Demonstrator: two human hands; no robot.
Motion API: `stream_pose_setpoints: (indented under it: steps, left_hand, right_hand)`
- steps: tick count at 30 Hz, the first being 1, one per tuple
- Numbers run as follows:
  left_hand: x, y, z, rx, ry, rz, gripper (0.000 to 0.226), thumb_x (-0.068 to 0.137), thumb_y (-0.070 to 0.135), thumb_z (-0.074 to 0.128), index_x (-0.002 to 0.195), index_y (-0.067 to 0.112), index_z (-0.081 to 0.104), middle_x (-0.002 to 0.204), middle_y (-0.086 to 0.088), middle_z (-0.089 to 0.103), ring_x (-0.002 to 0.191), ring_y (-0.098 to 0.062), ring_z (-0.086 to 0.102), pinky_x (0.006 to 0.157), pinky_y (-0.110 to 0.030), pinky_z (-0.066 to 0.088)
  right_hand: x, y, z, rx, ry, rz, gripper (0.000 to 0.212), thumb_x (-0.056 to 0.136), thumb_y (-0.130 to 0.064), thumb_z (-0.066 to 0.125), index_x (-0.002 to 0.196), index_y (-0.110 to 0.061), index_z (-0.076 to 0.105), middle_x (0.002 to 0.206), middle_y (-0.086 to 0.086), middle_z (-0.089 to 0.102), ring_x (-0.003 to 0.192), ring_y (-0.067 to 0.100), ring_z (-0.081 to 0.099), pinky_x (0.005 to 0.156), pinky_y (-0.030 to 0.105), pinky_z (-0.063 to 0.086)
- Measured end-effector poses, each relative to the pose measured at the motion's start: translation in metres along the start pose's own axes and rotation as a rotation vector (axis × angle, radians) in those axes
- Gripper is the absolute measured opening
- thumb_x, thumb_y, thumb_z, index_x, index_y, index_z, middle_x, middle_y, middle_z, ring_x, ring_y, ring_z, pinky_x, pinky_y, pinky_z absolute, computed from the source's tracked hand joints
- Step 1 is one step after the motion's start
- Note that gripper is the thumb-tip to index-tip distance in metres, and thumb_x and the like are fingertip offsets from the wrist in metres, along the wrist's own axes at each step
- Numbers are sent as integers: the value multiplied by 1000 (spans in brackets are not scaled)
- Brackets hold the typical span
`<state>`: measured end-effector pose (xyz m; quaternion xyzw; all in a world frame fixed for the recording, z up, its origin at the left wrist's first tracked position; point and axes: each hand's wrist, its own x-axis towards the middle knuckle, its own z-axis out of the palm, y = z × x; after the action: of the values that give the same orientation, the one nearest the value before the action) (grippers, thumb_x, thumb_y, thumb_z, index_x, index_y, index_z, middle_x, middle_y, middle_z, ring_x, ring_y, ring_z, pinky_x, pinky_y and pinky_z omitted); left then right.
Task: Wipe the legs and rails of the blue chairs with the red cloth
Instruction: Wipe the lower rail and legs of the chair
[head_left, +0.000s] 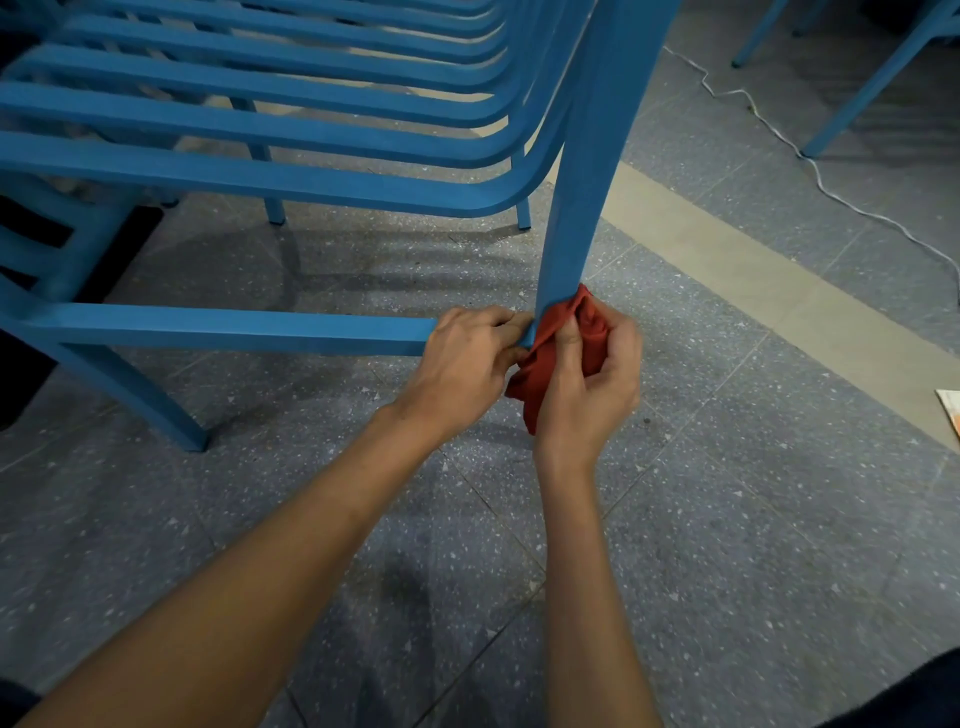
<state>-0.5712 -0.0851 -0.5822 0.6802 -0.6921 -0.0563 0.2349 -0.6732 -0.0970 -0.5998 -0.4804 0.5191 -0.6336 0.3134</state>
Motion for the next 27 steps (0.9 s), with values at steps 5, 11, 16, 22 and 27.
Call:
stream_pose_setpoints:
  steps: [5,11,16,22,27]
  left_hand:
    - [0,-1,2,-2,-4,-13,35,92,20,57,126,13,59,116,0,64,105,-20,55,97,-25,26]
    - [0,-1,2,11,-3,-9,36,92,21,57,127,13,58,116,0,64,104,-21,55,94,-24,24]
    - [-1,1,1,3,10,-18,36,92,19,56,127,14,58,117,-1,64,106,-20,55,95,-25,26]
    - [-1,0,0,-1,12,-14,36,92,20,57,127,14,58,116,0,64,105,-20,55,96,-26,27]
    - [-1,0,1,3,11,-10,36,93,21,56,128,14,57,117,-1,64,105,-22,55,94,-26,27]
  right_hand:
    - [-13,32,-4,-56,-35,-59,21,90,-9,61,111,-10,65,100,8,62,89,17,62,75,25,50]
    - [-28,67,-13,-213,-89,68,19,90,-3,52,104,-8,65,98,7,57,78,25,62,62,46,56]
    - [-19,22,1,-157,48,-87,16,90,-4,60,104,-3,67,97,8,59,82,6,57,71,9,47]
    - [-27,50,2,-128,10,-45,14,92,3,55,104,7,60,101,15,53,86,-15,50,70,0,39]
    - [-38,96,-15,-295,-120,241,10,92,2,51,101,1,57,101,15,52,79,10,53,70,32,50]
